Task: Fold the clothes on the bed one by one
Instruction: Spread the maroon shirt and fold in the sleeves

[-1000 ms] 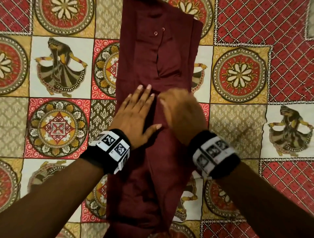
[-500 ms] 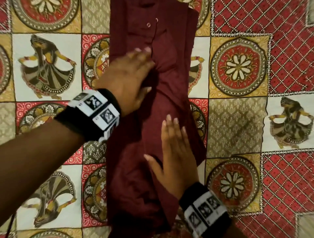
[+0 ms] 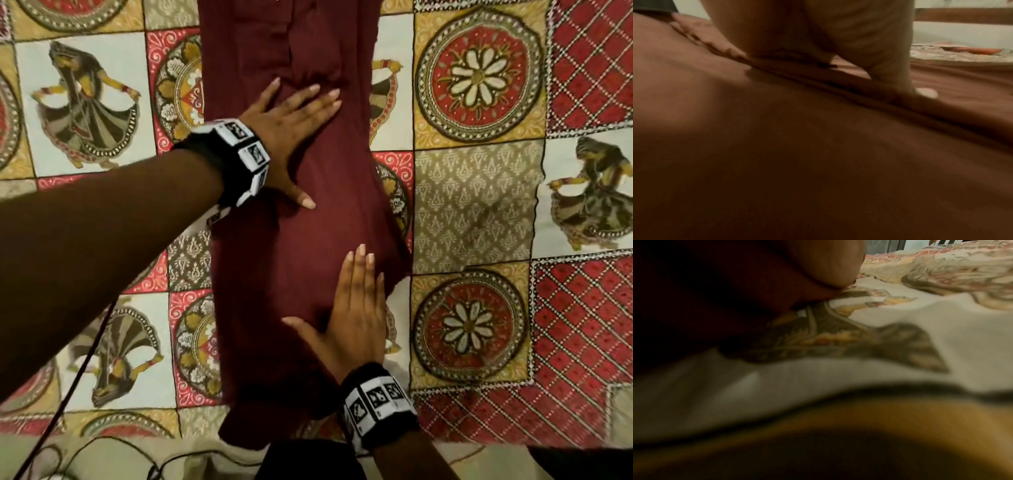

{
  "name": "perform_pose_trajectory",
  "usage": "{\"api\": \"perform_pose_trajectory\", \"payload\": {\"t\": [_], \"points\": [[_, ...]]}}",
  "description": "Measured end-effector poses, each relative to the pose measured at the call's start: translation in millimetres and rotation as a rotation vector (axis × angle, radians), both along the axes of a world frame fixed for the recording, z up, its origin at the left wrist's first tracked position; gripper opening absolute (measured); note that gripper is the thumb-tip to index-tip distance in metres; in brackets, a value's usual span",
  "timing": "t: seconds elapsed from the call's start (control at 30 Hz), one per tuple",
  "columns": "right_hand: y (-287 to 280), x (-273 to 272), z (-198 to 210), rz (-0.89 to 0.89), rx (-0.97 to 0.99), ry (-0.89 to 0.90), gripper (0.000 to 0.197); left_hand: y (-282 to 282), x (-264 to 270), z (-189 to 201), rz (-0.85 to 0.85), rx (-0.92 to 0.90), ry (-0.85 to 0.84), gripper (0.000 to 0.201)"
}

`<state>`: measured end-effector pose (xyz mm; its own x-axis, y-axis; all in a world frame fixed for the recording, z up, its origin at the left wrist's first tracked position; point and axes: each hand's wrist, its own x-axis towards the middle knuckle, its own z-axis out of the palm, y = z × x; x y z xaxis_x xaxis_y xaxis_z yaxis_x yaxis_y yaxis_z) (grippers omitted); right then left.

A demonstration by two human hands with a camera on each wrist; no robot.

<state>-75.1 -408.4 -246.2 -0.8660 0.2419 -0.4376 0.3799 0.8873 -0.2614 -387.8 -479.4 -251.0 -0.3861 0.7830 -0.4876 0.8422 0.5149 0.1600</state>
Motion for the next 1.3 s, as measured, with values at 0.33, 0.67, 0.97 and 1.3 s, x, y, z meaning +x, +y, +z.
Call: {"api": "perform_pose_trajectory", "payload": {"t": [0.33,0.67,0.97,1.3], "points": [[48,83,20,0.022,-0.319,0.336,0.051,-45,96,55,0.446,0.35,0.021,0.087],[77,98,6,0.516,0.066,0.416,0.077,-221,310,31,0.4,0.373,0.213,0.084],[54,80,-17,0.94,-0.065,0.46,0.074,-190,286,14,-0.063,0.352,0.074,0.082],[47,140,23,0.828,-0.259,0.351,0.067,-210,360,36,0.272,0.6,-0.237,0.047]]}}
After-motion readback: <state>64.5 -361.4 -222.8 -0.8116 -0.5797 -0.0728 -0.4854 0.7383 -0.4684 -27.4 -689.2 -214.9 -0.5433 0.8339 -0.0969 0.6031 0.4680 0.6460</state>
